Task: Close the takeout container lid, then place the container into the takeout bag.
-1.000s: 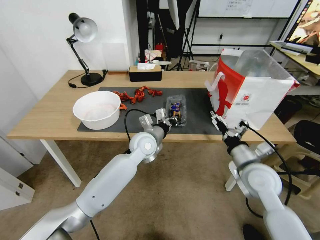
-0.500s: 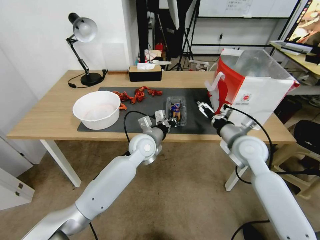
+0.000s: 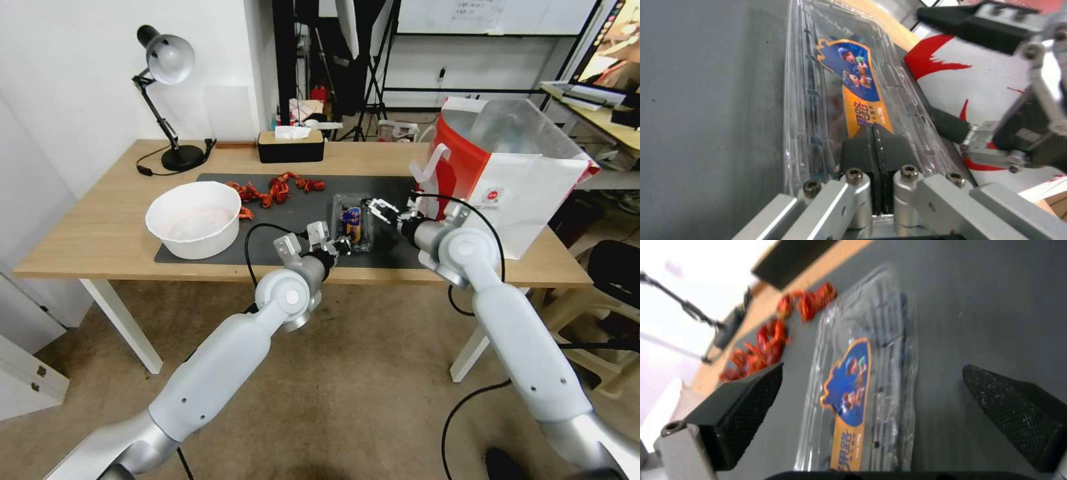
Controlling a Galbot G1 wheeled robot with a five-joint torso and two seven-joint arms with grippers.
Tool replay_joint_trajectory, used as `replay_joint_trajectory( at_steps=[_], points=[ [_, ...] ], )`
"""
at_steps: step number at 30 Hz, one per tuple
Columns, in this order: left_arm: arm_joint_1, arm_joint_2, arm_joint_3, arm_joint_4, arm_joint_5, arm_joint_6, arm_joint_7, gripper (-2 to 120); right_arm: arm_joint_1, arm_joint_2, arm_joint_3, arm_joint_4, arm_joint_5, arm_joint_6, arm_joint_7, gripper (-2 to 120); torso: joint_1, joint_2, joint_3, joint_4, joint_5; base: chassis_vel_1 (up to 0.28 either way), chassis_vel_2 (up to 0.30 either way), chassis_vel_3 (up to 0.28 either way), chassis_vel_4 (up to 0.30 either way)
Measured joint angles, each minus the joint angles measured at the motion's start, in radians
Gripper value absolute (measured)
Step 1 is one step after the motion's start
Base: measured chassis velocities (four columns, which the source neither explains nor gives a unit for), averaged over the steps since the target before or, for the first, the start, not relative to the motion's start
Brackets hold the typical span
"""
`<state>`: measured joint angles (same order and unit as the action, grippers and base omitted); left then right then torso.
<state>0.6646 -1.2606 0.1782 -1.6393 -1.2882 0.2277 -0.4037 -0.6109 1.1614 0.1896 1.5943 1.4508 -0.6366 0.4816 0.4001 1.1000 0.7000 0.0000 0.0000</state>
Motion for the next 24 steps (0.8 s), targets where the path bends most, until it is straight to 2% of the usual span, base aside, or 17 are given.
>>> replay_joint_trajectory(
  at_steps=[2,8,24],
  points=[
    [0.000,0.001,0.001,0.000,0.000,-0.001,0.000,0,0.022,0.004,-0.013,-0.024,0.004,-0.042,0.011,100,0.000,0.000,0.000,0.0001,0.0000,0.000,0.000,0.000,0.000],
    [0.000,0.001,0.002,0.001,-0.001,-0.002,0.000,0,0.046,0.012,-0.030,-0.061,0.016,-0.089,0.020,100,0.000,0.000,0.000,0.0000,0.0000,0.000,0.000,0.000,0.000],
    [-0.004,0.004,0.003,0.002,-0.003,-0.004,0.000,0,0.087,0.030,-0.060,-0.128,0.049,-0.096,-0.002,100,0.000,0.000,0.000,-0.0003,-0.0002,0.000,0.000,0.000,0.000]
  ],
)
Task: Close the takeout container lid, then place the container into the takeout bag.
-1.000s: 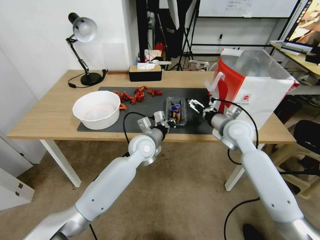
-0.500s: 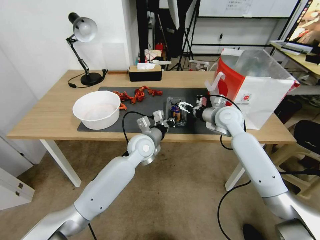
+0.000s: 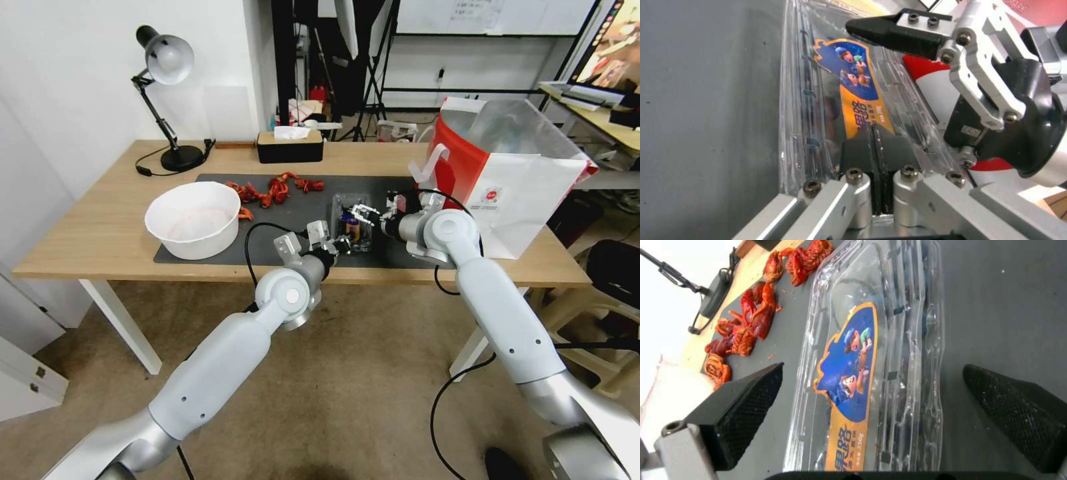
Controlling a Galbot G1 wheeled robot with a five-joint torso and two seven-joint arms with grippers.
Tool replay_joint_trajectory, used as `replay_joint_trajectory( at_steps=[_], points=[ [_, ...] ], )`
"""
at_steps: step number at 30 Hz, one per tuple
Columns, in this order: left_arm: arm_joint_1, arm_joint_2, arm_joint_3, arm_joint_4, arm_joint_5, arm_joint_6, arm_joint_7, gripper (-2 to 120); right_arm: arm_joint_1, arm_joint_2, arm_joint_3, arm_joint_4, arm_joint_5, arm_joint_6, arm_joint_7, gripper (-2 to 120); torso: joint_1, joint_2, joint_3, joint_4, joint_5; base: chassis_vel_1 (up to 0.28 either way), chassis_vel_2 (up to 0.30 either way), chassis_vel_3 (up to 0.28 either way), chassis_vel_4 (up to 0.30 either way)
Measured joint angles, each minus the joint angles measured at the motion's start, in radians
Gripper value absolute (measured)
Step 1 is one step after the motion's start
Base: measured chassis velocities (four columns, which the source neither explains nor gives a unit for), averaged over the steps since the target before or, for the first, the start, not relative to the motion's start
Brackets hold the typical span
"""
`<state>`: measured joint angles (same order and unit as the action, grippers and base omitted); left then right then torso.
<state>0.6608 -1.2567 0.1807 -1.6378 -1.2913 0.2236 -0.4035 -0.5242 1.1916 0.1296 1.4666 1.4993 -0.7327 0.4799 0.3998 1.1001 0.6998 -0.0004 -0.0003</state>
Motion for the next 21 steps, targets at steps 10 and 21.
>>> replay_joint_trajectory(
  at_steps=[10,21],
  points=[
    [-0.001,0.002,-0.003,-0.005,-0.001,-0.002,0.000,0,0.011,-0.002,-0.030,-0.003,0.012,0.001,0.001,97,0.000,0.000,0.000,0.0001,0.0002,0.000,0.000,0.000,0.000],
    [0.001,0.009,-0.005,-0.010,-0.002,-0.011,0.001,0,0.000,-0.005,-0.028,0.001,0.014,0.001,0.006,70,0.000,0.000,0.000,0.0001,0.0003,0.000,0.000,0.000,0.000]
  ],
)
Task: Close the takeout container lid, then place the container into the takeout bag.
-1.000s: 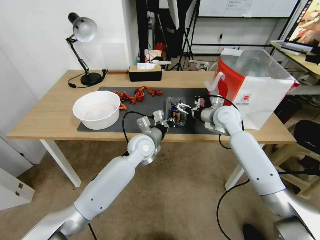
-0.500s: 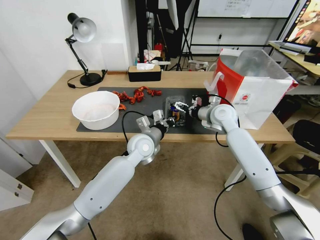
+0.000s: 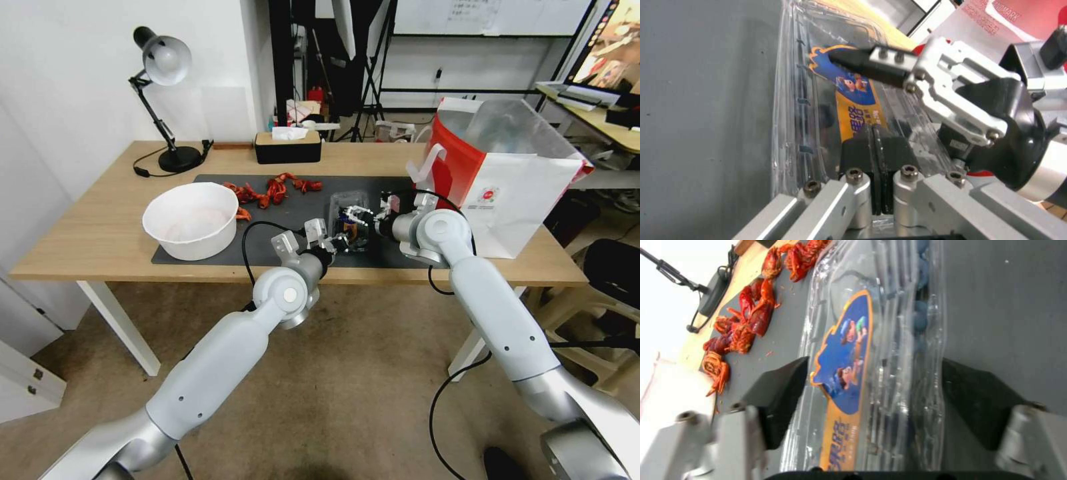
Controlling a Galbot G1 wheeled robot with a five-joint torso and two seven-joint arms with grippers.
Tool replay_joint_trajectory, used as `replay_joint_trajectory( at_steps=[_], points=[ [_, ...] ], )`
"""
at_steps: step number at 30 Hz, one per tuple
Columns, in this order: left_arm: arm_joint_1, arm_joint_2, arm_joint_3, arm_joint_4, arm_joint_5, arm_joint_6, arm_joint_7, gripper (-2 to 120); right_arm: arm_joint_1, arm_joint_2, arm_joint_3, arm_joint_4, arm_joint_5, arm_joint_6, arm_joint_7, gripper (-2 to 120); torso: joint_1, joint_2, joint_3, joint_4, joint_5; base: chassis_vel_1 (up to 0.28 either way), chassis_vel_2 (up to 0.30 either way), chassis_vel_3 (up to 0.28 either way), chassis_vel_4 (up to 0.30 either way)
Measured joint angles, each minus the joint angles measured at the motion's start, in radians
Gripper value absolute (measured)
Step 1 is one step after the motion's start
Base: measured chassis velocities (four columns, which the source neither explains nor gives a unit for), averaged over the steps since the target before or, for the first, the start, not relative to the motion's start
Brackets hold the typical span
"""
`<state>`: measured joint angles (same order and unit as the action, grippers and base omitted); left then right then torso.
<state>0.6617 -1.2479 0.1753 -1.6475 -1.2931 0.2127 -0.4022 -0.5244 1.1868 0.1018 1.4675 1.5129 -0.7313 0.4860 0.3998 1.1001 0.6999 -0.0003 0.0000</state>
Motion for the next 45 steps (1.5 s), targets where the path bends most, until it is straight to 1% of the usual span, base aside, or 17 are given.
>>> replay_joint_trajectory(
  at_steps=[5,6,8,17,23,26,27,29,30,32,33,35,36,39,40,42,45],
  points=[
    [0.000,0.005,-0.006,-0.003,-0.001,-0.001,0.001,0,-0.004,-0.001,0.002,-0.002,0.002,0.000,0.000,50,0.000,0.000,0.000,0.0004,0.0002,0.000,0.000,0.000,0.000],
    [0.000,0.005,-0.006,-0.003,-0.001,-0.001,0.001,0,-0.004,-0.001,0.002,-0.002,0.002,0.000,0.000,50,0.000,0.000,0.000,0.0004,0.0002,0.000,0.000,0.000,0.000],
    [0.001,0.007,-0.008,-0.005,-0.003,-0.001,0.003,0,-0.004,0.000,0.002,-0.003,0.003,0.000,0.001,38,0.000,0.000,0.000,0.0006,0.0003,0.000,0.000,0.000,0.000],
    [0.020,0.029,-0.028,-0.031,-0.004,-0.007,0.008,0,-0.010,0.001,0.010,0.001,0.005,-0.002,0.000,8,0.000,0.000,0.000,0.0010,0.0002,0.000,0.000,0.000,0.000],
    [0.065,0.072,-0.071,-0.085,0.014,-0.018,0.023,0,-0.017,-0.005,0.020,0.007,0.005,-0.002,-0.004,0,0.000,0.000,0.000,0.0009,0.0000,0.000,0.000,0.000,0.000],
    [0.134,0.114,-0.111,-0.144,0.119,-0.036,0.051,0,-0.021,-0.009,0.029,0.011,0.005,-0.002,-0.010,0,0.000,0.000,0.000,0.0003,-0.0001,0.000,0.000,0.000,0.000],
    [0.134,0.114,-0.111,-0.144,0.119,-0.036,0.051,0,-0.021,-0.009,0.029,0.011,0.005,-0.002,-0.010,0,0.000,0.000,0.000,0.0003,-0.0001,0.000,0.000,0.000,0.000],
    [0.194,0.151,-0.144,-0.191,0.216,-0.050,0.072,0,-0.024,-0.011,0.035,0.015,0.004,-0.002,-0.013,0,0.000,0.000,0.000,0.0002,-0.0002,0.000,0.000,0.000,0.000],
    [0.194,0.151,-0.144,-0.191,0.216,-0.050,0.072,0,-0.024,-0.011,0.035,0.015,0.004,-0.002,-0.013,0,0.000,0.000,0.000,0.0002,-0.0002,0.000,0.000,0.000,0.000],
    [0.264,0.189,-0.183,-0.239,0.323,-0.069,0.080,10,-0.026,-0.012,0.040,0.023,0.006,-0.003,-0.014,0,0.000,0.000,0.000,0.0001,0.0000,0.000,0.000,0.000,0.000],
    [0.264,0.189,-0.183,-0.239,0.323,-0.069,0.080,10,-0.026,-0.012,0.040,0.023,0.006,-0.003,-0.014,0,0.000,0.000,0.000,0.0001,0.0000,0.000,0.000,0.000,0.000],
    [0.364,0.221,-0.235,-0.271,0.474,-0.115,0.087,21,-0.029,-0.012,0.049,0.028,0.009,-0.003,-0.019,0,0.000,0.000,0.000,0.0003,-0.0002,0.000,0.000,0.000,0.000],
    [0.364,0.221,-0.235,-0.271,0.474,-0.115,0.087,21,-0.029,-0.012,0.049,0.028,0.009,-0.003,-0.019,0,0.000,0.000,0.000,0.0003,-0.0002,0.000,0.000,0.000,0.000],
    [0.471,0.248,-0.272,-0.293,0.640,-0.178,0.077,35,-0.032,-0.016,0.067,0.043,0.015,-0.005,-0.034,0,0.000,0.000,0.000,0.0007,-0.0002,0.000,0.000,0.000,0.000],
    [0.471,0.248,-0.272,-0.293,0.640,-0.178,0.077,35,-0.032,-0.016,0.067,0.043,0.015,-0.005,-0.034,0,0.000,0.000,0.000,0.0007,-0.0002,0.000,0.000,0.000,0.000],
    [0.513,0.259,-0.280,-0.299,0.697,-0.202,0.064,47,-0.050,-0.031,0.098,0.078,0.026,-0.004,-0.040,0,0.000,0.000,0.000,0.0006,0.0001,0.000,0.000,0.000,0.000],
    [0.536,0.262,-0.284,-0.294,0.735,-0.226,0.058,55,-0.065,-0.044,0.122,0.106,0.037,-0.002,-0.040,0,0.000,0.000,0.000,-0.0006,-0.0002,0.000,0.000,0.000,0.000]
  ],
)
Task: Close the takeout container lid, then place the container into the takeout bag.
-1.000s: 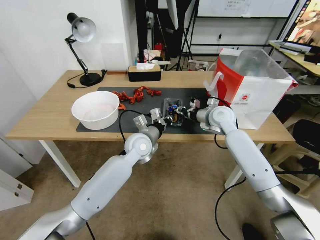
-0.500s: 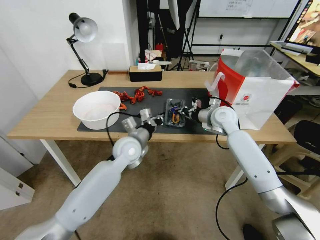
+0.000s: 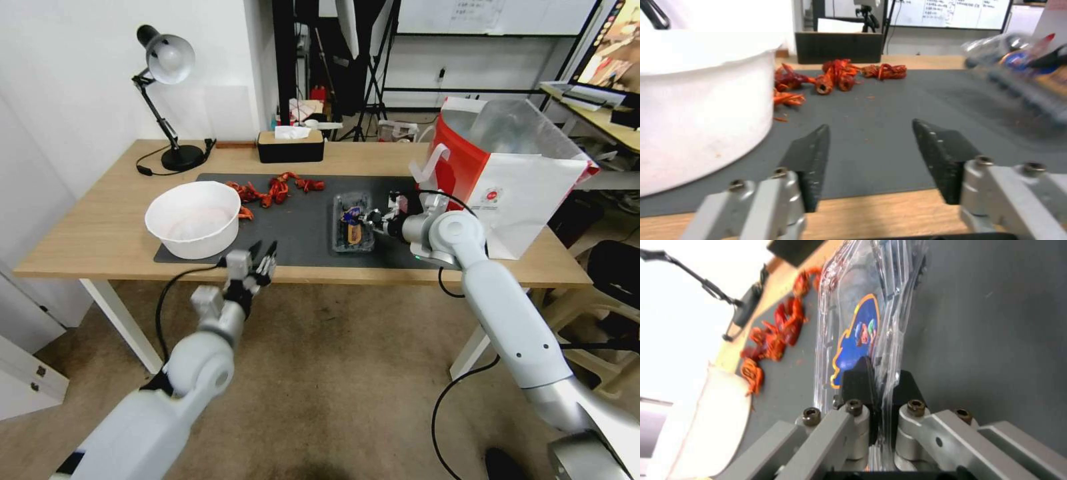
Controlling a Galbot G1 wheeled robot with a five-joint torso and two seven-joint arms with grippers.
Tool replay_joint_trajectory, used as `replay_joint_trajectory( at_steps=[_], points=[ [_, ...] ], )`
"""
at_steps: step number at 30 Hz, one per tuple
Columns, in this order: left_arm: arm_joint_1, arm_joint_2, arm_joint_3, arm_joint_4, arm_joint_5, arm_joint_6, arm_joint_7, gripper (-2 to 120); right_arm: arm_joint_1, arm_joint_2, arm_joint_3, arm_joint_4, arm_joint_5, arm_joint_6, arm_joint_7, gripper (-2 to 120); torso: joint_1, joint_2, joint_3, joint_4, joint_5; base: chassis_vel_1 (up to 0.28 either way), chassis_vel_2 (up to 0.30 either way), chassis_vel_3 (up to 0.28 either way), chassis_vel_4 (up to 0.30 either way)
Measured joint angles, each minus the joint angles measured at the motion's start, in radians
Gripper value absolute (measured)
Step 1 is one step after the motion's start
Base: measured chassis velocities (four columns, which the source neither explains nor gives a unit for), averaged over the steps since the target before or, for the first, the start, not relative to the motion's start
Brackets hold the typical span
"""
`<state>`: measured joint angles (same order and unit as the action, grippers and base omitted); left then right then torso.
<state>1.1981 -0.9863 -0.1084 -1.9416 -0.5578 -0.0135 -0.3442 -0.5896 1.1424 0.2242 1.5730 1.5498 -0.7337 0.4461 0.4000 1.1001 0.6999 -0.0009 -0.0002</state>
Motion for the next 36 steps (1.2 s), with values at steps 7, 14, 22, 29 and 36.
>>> replay_joint_trajectory(
  at_steps=[7,14,22,29,36],
  points=[
    [0.075,0.013,-0.015,-0.002,0.046,-0.030,-0.022,82,-0.031,-0.032,0.065,0.061,0.030,0.024,-0.012,0,0.000,0.000,0.000,0.0012,0.0004,0.000,0.000,0.000,0.000],
    [0.107,0.013,-0.021,0.009,0.047,-0.044,-0.037,99,-0.035,-0.077,0.114,0.148,0.046,0.109,-0.063,0,0.000,0.000,0.000,0.0005,0.0001,0.000,0.000,0.000,0.000],
    [0.156,-0.006,-0.046,0.009,0.068,-0.060,-0.066,100,0.022,-0.153,0.130,0.221,-0.017,0.316,-0.158,0,0.000,0.000,0.000,0.0010,0.0004,0.000,0.000,0.000,0.000],
    [0.170,-0.019,-0.066,0.024,0.091,-0.079,-0.075,100,0.066,-0.228,0.150,0.237,-0.091,0.447,-0.080,0,0.000,0.000,0.000,0.0011,0.0005,0.000,0.000,0.000,0.000],
    [0.178,-0.029,-0.067,0.042,0.138,-0.101,-0.075,100,0.069,-0.336,0.196,0.209,-0.220,0.505,0.010,0,0.000,0.000,0.000,0.0007,0.0000,0.000,0.000,0.000,0.000]
  ],
)
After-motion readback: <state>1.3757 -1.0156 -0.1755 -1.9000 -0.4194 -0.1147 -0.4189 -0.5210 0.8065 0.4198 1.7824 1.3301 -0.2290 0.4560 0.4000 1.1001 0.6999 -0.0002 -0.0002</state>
